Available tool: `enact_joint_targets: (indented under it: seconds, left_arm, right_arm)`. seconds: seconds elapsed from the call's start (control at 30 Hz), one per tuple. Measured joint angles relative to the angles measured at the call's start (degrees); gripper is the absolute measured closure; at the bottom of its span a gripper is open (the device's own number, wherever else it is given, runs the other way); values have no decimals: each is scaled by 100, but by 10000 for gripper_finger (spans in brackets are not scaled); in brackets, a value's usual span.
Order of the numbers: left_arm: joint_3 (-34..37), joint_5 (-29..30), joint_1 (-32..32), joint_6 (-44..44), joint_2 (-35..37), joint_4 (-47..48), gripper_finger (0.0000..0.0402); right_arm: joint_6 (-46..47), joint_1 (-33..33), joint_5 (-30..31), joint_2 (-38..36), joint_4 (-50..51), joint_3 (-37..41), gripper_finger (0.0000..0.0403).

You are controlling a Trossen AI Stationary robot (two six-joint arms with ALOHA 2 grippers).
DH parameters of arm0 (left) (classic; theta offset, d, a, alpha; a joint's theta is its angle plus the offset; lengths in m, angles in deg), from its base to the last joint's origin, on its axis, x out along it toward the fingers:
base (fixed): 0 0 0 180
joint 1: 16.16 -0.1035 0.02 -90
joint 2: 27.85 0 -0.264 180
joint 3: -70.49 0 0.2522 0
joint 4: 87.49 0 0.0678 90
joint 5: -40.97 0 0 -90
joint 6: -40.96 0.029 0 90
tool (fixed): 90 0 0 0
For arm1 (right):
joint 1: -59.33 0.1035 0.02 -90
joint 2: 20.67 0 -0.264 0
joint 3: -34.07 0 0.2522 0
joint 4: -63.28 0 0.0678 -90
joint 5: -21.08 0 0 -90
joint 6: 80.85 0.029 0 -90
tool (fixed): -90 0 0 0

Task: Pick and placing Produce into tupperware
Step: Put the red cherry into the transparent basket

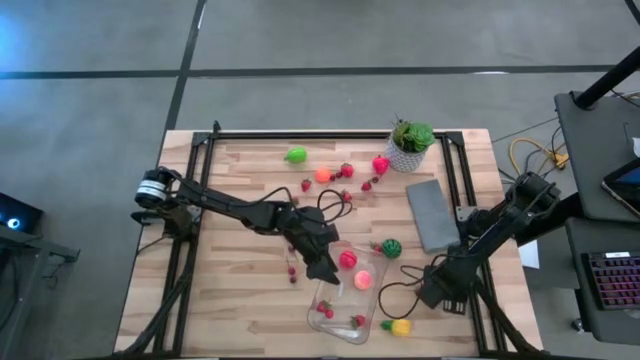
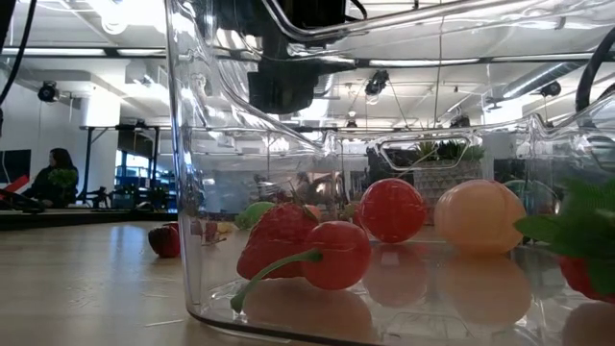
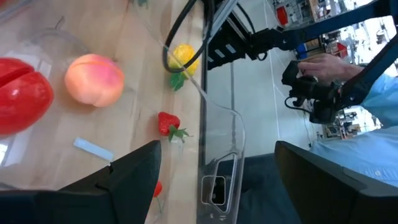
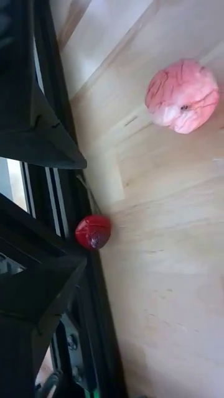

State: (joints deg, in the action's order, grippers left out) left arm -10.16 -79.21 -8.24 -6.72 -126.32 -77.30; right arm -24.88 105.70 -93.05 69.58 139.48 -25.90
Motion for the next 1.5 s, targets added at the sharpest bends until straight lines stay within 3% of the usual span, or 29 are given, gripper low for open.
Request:
enact_joint_targets:
  seconds: [0.37, 1.03, 1.3, 1.5]
  left_arm:
    - [4, -19, -45, 0, 0, 6, 103]
    - [4, 13, -210, -172, 0, 75, 103]
    - [4, 1121, -260, -145, 0, 1135, 103]
    - [10, 1750, -256, -152, 4, 1306, 103]
  right_arm:
    - [-1223, 11, 20, -2, -56, 27, 172]
    - [-796, 26, -180, -6, -151, 427, 172]
    - [-947, 224, 1, -26, -186, 404, 172]
    - [-1001, 505, 31, -106, -202, 401, 172]
